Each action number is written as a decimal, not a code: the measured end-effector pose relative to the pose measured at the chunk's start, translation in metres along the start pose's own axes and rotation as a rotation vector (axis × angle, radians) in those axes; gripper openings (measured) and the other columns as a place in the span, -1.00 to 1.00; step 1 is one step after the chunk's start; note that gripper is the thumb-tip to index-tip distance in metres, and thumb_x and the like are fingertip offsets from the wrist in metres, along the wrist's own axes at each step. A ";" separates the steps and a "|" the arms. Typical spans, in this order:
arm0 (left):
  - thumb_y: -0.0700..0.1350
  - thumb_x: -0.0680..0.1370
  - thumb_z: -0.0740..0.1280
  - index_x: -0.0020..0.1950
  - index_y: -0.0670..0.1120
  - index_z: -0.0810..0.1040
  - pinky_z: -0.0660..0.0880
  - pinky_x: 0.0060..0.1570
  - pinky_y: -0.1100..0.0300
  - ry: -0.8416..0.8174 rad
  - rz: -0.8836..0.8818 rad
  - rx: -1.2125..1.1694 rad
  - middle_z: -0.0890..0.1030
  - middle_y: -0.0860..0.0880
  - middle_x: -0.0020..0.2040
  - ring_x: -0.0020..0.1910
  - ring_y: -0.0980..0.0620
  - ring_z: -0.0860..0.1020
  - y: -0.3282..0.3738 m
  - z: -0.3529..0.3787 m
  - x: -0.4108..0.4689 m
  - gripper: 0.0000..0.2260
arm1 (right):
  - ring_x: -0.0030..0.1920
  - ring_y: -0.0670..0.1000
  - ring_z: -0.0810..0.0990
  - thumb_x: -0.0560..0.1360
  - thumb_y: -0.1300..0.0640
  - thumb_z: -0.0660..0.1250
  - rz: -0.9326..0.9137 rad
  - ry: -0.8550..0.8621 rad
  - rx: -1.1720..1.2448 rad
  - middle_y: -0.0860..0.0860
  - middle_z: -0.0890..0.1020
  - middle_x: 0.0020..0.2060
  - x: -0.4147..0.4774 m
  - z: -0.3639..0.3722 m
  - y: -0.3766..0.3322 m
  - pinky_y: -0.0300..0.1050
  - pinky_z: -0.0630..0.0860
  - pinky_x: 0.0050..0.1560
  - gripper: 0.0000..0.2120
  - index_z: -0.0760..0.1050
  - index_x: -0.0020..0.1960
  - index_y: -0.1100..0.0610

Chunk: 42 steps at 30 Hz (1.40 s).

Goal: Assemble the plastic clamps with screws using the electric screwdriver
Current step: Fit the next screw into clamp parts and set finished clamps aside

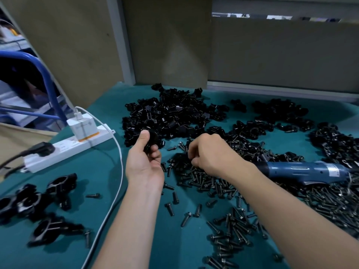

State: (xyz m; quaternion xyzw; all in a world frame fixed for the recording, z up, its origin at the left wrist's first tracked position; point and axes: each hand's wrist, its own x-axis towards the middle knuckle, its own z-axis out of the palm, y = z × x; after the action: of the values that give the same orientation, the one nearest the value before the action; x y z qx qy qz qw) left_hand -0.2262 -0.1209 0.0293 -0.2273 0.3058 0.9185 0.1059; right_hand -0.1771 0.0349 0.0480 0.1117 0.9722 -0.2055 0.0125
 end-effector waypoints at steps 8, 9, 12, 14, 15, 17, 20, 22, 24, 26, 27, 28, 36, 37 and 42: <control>-0.21 0.57 0.46 -0.08 -0.08 0.57 0.30 -0.52 0.34 -0.044 0.053 -0.062 0.59 0.00 -0.22 -0.50 0.13 0.40 0.005 0.001 -0.001 -0.90 | -0.25 -0.01 0.64 0.55 0.25 0.42 -0.067 0.065 -0.015 -0.01 0.68 -0.15 -0.018 0.004 -0.029 -0.16 0.60 -0.21 -0.79 0.70 0.03 -0.04; -0.21 0.57 0.45 -0.08 -0.08 0.56 0.29 -0.52 0.34 -0.048 0.063 -0.070 0.57 0.01 -0.24 -0.50 0.12 0.39 0.005 0.002 -0.001 -0.89 | -0.21 0.02 0.65 0.54 0.23 0.41 -0.098 0.045 -0.001 0.00 0.69 -0.15 -0.019 0.010 -0.037 -0.14 0.61 -0.16 -0.80 0.71 0.02 -0.04; -0.20 0.58 0.44 -0.09 -0.08 0.54 0.28 -0.53 0.34 -0.066 0.078 -0.061 0.55 0.02 -0.31 -0.50 0.12 0.38 0.005 0.001 -0.003 -0.89 | -0.03 0.17 0.61 0.49 0.26 0.38 -0.167 0.011 -0.070 0.11 0.64 -0.09 -0.016 0.025 -0.053 -0.05 0.57 -0.06 -0.80 0.67 0.00 0.01; -0.20 0.58 0.43 -0.10 -0.08 0.54 0.27 -0.54 0.34 -0.074 0.079 -0.054 0.56 0.03 -0.35 -0.51 0.12 0.37 0.005 0.000 -0.003 -0.89 | -0.01 0.19 0.61 0.45 0.31 0.38 -0.167 0.031 -0.124 0.13 0.64 -0.07 -0.012 0.028 -0.053 -0.04 0.58 -0.07 -0.78 0.66 0.00 0.07; -0.20 0.58 0.43 -0.10 -0.08 0.54 0.27 -0.55 0.34 -0.079 0.081 -0.051 0.56 0.04 -0.37 -0.51 0.12 0.37 0.005 0.000 -0.003 -0.89 | -0.04 0.19 0.62 0.44 0.32 0.38 -0.164 0.038 -0.141 0.13 0.64 -0.09 -0.011 0.028 -0.053 -0.03 0.60 -0.09 -0.77 0.67 0.01 0.07; -0.20 0.58 0.42 -0.11 -0.08 0.55 0.27 -0.55 0.34 -0.083 0.085 -0.043 0.57 0.05 -0.39 -0.52 0.13 0.38 0.006 0.002 -0.003 -0.89 | -0.17 0.18 0.58 0.44 0.34 0.37 -0.173 0.040 -0.183 0.10 0.61 -0.20 -0.011 0.026 -0.054 -0.01 0.55 -0.18 -0.77 0.65 0.00 0.09; -0.19 0.58 0.43 -0.16 -0.07 0.56 0.29 -0.58 0.33 -0.089 0.065 -0.041 0.56 0.04 -0.43 -0.55 0.13 0.36 0.004 0.003 -0.005 -0.86 | -0.38 0.08 0.36 0.44 0.36 0.34 -0.206 0.044 -0.287 0.02 0.38 -0.38 -0.013 0.024 -0.058 -0.03 0.35 -0.25 -0.84 0.49 -0.13 0.11; -0.19 0.58 0.43 -0.16 -0.08 0.56 0.30 -0.58 0.33 -0.089 0.055 -0.037 0.56 0.03 -0.42 -0.55 0.12 0.37 0.002 0.001 -0.006 -0.87 | -0.32 0.12 0.43 0.46 0.37 0.31 -0.219 -0.008 -0.284 0.03 0.41 -0.34 -0.013 0.023 -0.057 -0.03 0.35 -0.24 -0.81 0.44 -0.15 0.09; -0.21 0.57 0.44 -0.12 -0.10 0.58 0.30 -0.55 0.33 -0.096 0.063 -0.042 0.60 0.02 -0.37 -0.52 0.12 0.39 0.002 0.001 -0.006 -0.90 | -0.12 0.18 0.56 0.51 0.34 0.31 -0.261 -0.073 -0.269 0.06 0.51 -0.14 -0.013 0.022 -0.052 0.00 0.44 -0.17 -0.84 0.51 -0.06 0.09; -0.23 0.57 0.44 -0.11 -0.11 0.59 0.30 -0.53 0.33 -0.104 0.065 -0.062 0.63 0.01 -0.35 -0.51 0.11 0.40 0.001 0.000 -0.005 -0.91 | 0.03 0.15 0.57 0.56 0.29 0.29 -0.342 -0.096 -0.326 0.07 0.53 0.04 -0.015 0.022 -0.047 0.02 0.50 -0.02 -0.82 0.56 0.09 0.10; -0.24 0.57 0.44 -0.12 -0.11 0.59 0.30 -0.53 0.33 -0.105 0.061 -0.067 0.63 0.01 -0.35 -0.51 0.11 0.41 0.001 0.001 -0.005 -0.91 | 0.04 0.12 0.56 0.57 0.27 0.28 -0.371 -0.069 -0.329 0.05 0.53 0.05 -0.019 0.022 -0.044 0.01 0.49 0.01 -0.83 0.56 0.11 0.09; -0.25 0.56 0.43 -0.12 -0.11 0.58 0.30 -0.53 0.33 -0.110 0.056 -0.064 0.62 0.01 -0.34 -0.51 0.11 0.41 0.000 0.001 -0.006 -0.91 | 0.03 0.10 0.56 0.58 0.23 0.28 -0.378 -0.014 -0.277 0.02 0.55 0.02 -0.024 0.021 -0.040 -0.01 0.48 0.00 -0.87 0.54 0.08 0.07; -0.12 0.35 0.46 0.13 -0.17 0.73 0.33 -0.47 0.39 -0.507 0.153 0.367 0.71 0.00 -0.14 -0.43 0.18 0.46 -0.024 -0.001 -0.018 -0.64 | -0.29 0.12 0.73 0.50 0.26 0.51 0.042 0.339 0.917 0.07 0.73 -0.32 -0.098 -0.010 0.029 -0.08 0.63 -0.26 -0.78 0.61 -0.13 -0.06; -0.12 0.35 0.48 0.14 -0.15 0.73 0.34 -0.46 0.39 -0.543 0.156 0.461 0.72 -0.01 -0.14 -0.42 0.18 0.47 -0.030 -0.001 -0.020 -0.63 | -0.29 0.12 0.73 0.48 0.30 0.53 0.049 0.390 0.995 0.12 0.72 -0.33 -0.103 -0.010 0.034 -0.13 0.62 -0.26 -0.78 0.64 -0.13 -0.02; -0.28 0.52 0.50 0.05 0.03 0.75 0.41 -0.41 0.37 -0.721 0.225 0.946 0.69 0.08 -0.28 -0.42 0.17 0.50 -0.060 -0.001 -0.033 -0.77 | -0.32 0.06 0.70 0.43 0.41 0.51 0.116 0.466 1.240 0.20 0.72 -0.31 -0.109 -0.010 0.050 -0.24 0.58 -0.30 -0.78 0.74 -0.16 0.10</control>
State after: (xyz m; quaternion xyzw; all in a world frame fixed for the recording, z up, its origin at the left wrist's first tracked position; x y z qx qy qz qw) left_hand -0.1767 -0.0765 0.0139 0.2037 0.6481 0.7076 0.1945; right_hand -0.0599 0.0604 0.0445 0.1919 0.6435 -0.6963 -0.2533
